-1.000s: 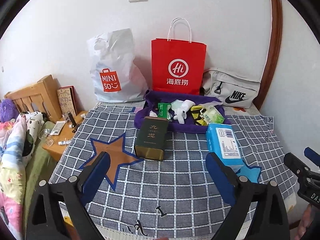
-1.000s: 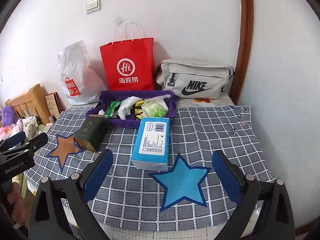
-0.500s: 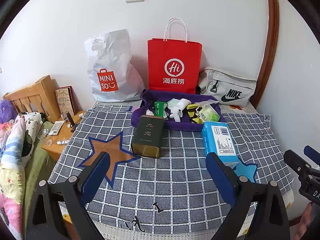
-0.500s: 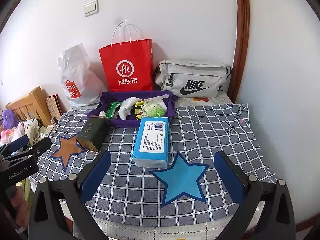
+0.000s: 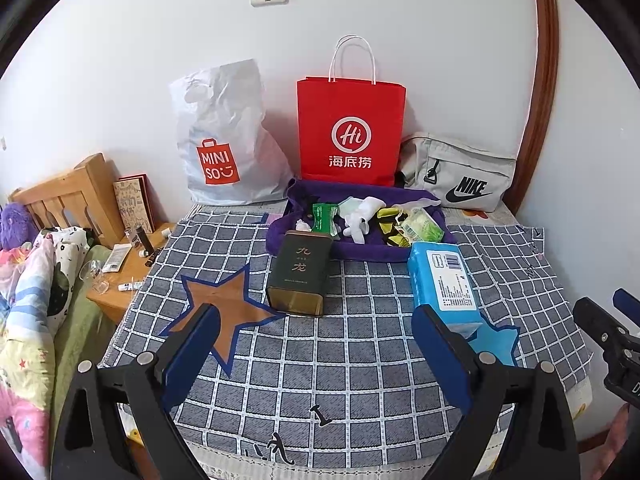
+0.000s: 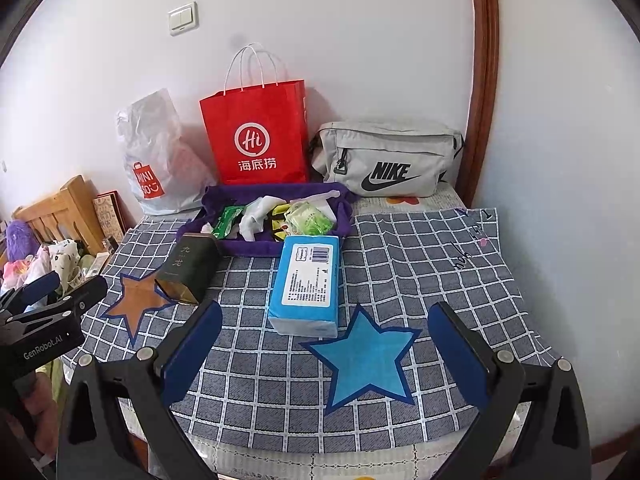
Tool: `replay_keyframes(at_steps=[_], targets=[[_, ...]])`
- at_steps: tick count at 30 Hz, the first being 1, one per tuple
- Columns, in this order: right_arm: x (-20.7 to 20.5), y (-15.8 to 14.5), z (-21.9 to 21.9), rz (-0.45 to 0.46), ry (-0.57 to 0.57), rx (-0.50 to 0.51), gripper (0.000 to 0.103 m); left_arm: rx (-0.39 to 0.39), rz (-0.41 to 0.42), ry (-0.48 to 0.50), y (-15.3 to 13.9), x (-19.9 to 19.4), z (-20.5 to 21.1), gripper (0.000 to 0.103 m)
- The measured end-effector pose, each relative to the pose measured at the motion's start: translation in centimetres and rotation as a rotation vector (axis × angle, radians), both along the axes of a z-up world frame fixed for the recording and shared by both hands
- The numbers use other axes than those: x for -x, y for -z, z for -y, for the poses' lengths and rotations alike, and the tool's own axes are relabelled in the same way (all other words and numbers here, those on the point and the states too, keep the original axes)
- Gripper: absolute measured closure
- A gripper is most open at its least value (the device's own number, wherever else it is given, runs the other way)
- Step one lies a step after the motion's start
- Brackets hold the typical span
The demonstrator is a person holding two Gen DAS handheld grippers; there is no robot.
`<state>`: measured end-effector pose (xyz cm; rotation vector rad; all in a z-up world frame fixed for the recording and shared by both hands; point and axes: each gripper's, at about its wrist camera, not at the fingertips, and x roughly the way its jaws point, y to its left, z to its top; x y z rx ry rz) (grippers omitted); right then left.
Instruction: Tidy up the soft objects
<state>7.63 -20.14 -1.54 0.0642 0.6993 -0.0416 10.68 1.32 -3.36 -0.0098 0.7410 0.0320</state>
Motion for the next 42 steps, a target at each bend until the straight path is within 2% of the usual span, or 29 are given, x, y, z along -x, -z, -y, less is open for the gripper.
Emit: replay_keyframes(at_steps=[42], targets=[[0.30, -0.32, -0.55, 0.017, 0.003, 0.004, 0.002, -0.007, 0.007, 0.004, -0.07, 0.03, -0.39, 0.006]])
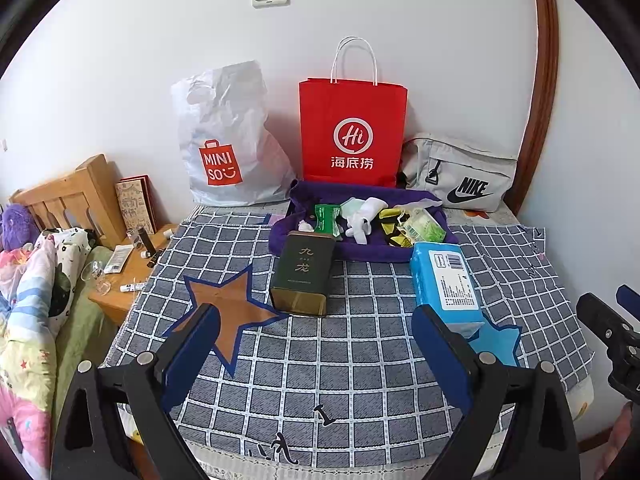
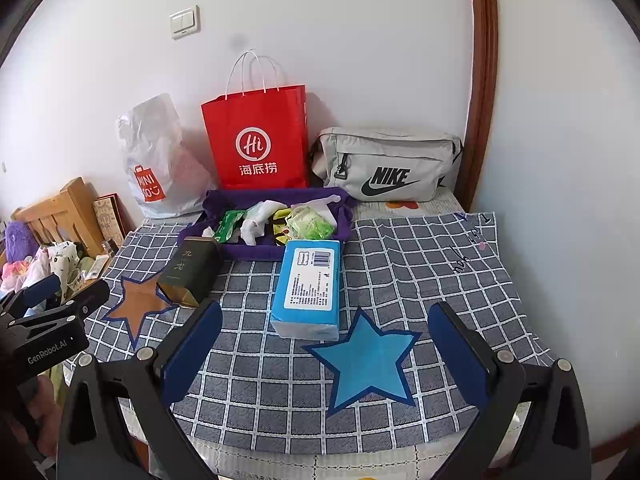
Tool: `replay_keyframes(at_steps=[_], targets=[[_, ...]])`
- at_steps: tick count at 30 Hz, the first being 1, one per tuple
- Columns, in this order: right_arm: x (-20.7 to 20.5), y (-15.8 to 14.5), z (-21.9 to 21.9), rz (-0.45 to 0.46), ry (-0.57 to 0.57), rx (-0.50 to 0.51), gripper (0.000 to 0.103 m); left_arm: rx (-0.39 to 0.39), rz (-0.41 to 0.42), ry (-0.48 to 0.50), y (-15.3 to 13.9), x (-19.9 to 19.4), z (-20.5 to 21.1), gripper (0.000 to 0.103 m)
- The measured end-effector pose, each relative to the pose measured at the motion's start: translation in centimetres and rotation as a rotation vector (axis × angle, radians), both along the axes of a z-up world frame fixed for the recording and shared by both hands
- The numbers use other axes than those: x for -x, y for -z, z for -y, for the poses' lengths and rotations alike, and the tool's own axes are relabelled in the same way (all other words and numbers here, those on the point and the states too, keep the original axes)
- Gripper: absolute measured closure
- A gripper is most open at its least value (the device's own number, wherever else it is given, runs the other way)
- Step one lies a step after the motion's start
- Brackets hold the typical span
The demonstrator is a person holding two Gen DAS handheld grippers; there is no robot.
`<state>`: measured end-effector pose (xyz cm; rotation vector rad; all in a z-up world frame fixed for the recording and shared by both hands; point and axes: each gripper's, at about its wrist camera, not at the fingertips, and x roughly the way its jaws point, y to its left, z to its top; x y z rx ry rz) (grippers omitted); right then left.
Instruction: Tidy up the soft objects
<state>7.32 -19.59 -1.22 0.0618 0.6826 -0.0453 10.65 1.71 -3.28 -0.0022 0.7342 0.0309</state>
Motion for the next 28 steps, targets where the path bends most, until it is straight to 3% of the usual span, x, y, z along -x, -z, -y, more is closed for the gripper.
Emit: replay_keyframes(at_steps=[28], targets=[[-0.88, 0.71, 0.35, -0.016, 0.009, -0.005, 0.002, -0.002, -0.007, -0.007, 0.78, -0.73, 0.19, 0.006]])
